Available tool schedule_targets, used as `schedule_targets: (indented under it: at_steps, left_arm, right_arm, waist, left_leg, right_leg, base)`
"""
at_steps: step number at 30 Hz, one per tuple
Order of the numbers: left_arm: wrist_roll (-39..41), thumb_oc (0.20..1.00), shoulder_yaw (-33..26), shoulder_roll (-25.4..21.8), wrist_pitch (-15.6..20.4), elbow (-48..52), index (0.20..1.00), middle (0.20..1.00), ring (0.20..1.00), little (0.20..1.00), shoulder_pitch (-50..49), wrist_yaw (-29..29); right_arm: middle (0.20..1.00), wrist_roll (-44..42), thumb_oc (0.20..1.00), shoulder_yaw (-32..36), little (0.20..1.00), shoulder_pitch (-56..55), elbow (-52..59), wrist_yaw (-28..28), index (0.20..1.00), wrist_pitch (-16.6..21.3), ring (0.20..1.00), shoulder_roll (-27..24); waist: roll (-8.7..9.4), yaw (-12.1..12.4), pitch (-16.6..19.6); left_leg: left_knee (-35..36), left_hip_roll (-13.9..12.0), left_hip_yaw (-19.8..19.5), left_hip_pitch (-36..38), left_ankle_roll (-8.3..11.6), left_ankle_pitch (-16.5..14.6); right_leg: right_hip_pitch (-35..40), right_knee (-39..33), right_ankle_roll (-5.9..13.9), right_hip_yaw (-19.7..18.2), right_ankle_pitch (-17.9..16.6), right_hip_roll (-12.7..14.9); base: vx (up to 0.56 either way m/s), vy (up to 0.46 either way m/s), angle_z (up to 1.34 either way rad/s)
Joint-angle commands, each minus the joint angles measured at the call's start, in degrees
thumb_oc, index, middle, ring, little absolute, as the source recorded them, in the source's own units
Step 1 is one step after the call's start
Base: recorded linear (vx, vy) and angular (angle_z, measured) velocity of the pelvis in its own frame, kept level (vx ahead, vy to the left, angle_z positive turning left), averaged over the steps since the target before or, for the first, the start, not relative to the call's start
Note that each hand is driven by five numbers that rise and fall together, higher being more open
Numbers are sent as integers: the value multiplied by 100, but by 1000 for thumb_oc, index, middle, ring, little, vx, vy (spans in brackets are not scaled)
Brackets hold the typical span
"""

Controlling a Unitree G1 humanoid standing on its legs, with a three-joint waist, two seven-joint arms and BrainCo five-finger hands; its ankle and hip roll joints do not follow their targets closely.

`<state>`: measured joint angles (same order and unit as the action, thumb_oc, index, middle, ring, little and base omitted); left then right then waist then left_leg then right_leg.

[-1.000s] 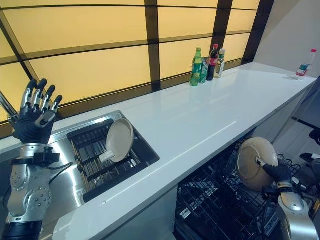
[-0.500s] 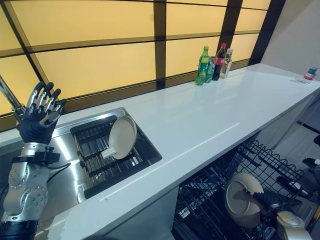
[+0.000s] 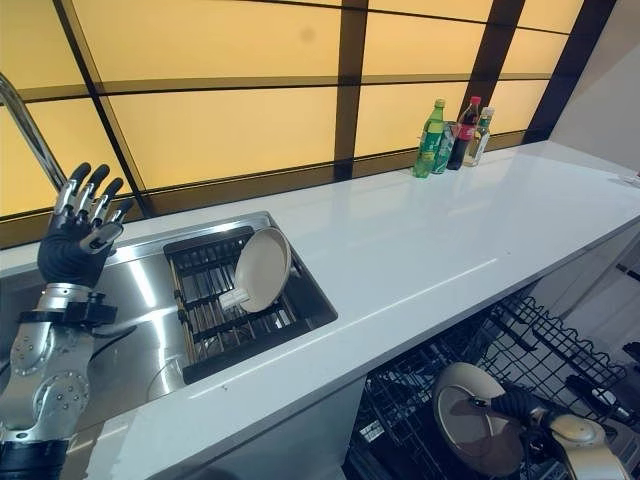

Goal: Pick up plates and place into dishwasher.

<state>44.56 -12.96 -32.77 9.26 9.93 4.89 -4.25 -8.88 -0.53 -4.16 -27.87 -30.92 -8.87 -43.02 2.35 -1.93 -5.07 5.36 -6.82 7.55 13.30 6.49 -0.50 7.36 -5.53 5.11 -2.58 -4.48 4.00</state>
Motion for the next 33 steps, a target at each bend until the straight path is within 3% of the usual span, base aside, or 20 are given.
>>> schedule_targets:
  at_steps: [1, 5, 14, 22, 33]
  left_arm:
    - [6, 1000, 72, -340, 133, -192, 1000, 1000, 1000, 1000, 275, -124]
    - [64, 1000, 34, -344, 194, -331, 1000, 1000, 1000, 1000, 244, -185]
    - [144, 1000, -150, -207, 332, -597, 1000, 1000, 1000, 1000, 175, -331]
    - [25, 1000, -142, -130, 191, -550, 1000, 1000, 1000, 1000, 122, -307]
    - [-65, 1000, -5, -32, 119, -386, 1000, 1000, 1000, 1000, 97, -230]
  right_arm:
    - [200, -118, 200, -253, 200, 405, -188, -160, 200, 126, 200, -184]
    - [200, -863, 200, 17, 200, 550, -18, -193, 200, 166, 200, -227]
    - [200, -768, 200, 450, 200, 646, 72, -506, 200, 333, 200, -315]
    - [200, -106, 200, 5, 200, 427, -77, -1066, 200, 249, 200, -223]
    - [200, 684, 200, -720, 200, 256, -341, -1058, 200, 536, 200, 68]
  waist:
    - [22, 97, 71]
    - [-6, 82, 105]
    - [-27, 41, 223]
    - [-13, 43, 181]
    - [-51, 97, 17]
  left_leg:
    - [-36, -19, -364, -366, -81, 80]
    - [-36, -27, -369, -340, -66, 79]
    - [-36, -38, -295, -275, -64, 35]
    - [-36, -61, -288, -231, -66, 52]
    - [-36, -51, -367, -324, -54, 108]
  right_leg:
    - [36, 53, 72, 473, 205, -74]
    - [64, 53, 73, 500, 224, -69]
    - [107, 53, 70, 529, 283, -67]
    - [146, 53, 40, 526, 298, -81]
    - [94, 53, 48, 569, 272, -45]
  base:
    - [0, 0, 0]
    - [0, 0, 0]
    - [9, 3, 0]
    - [39, 3, -1]
    - [0, 0, 0]
